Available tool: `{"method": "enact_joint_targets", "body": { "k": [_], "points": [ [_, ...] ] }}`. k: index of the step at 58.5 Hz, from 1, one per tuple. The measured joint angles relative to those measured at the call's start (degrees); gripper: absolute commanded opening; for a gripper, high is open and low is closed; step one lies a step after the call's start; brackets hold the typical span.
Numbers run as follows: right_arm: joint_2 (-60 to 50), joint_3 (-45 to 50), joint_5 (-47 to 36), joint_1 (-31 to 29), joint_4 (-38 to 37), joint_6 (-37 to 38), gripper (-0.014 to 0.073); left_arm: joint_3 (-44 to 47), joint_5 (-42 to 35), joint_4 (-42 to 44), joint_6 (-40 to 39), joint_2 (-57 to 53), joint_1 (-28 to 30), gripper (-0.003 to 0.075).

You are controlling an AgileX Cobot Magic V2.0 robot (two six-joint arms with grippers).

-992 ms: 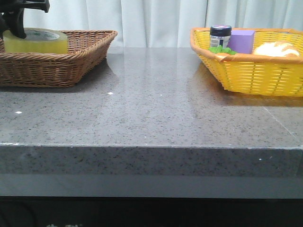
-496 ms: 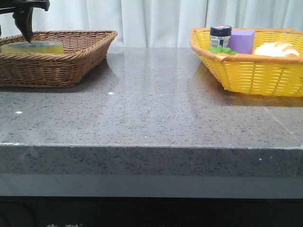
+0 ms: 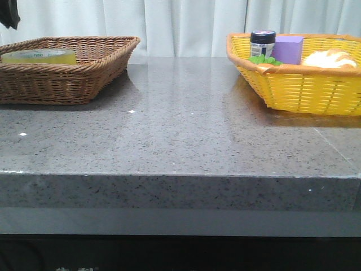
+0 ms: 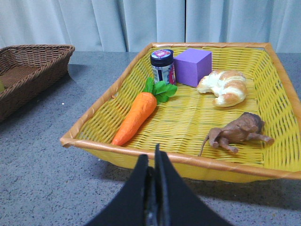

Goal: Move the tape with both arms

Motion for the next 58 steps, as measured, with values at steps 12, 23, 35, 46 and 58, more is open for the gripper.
{"method": "enact_joint_targets", "body": {
  "k": [12, 23, 35, 46, 58],
  "points": [
    [0.0, 0.0, 0.0, 0.0, 0.0, 0.0, -0.0068, 9.4, -6.2, -0.1, 0.0, -11.4, -0.8, -0.002],
    [0.0, 0.0, 0.0, 0.0, 0.0, 0.0, -0.0068, 25.4, -13.9, -0.4, 0.0, -28.3, -3.3, -0.002],
    [0.0, 0.0, 0.0, 0.0, 0.0, 0.0, -0.0068, 41.8, -18.7, -0.4, 0.1, -44.7, -4.4, -0.002],
    [0.0, 0.0, 0.0, 0.0, 0.0, 0.0, -0.0068, 55.9, -19.7, -0.4, 0.1, -62.3, -4.4, -0.002],
    [0.0, 0.0, 0.0, 0.0, 0.0, 0.0, -0.0068, 64.8, -19.7, -1.1, 0.1, -78.9, -4.4, -0.002]
  ]
}}
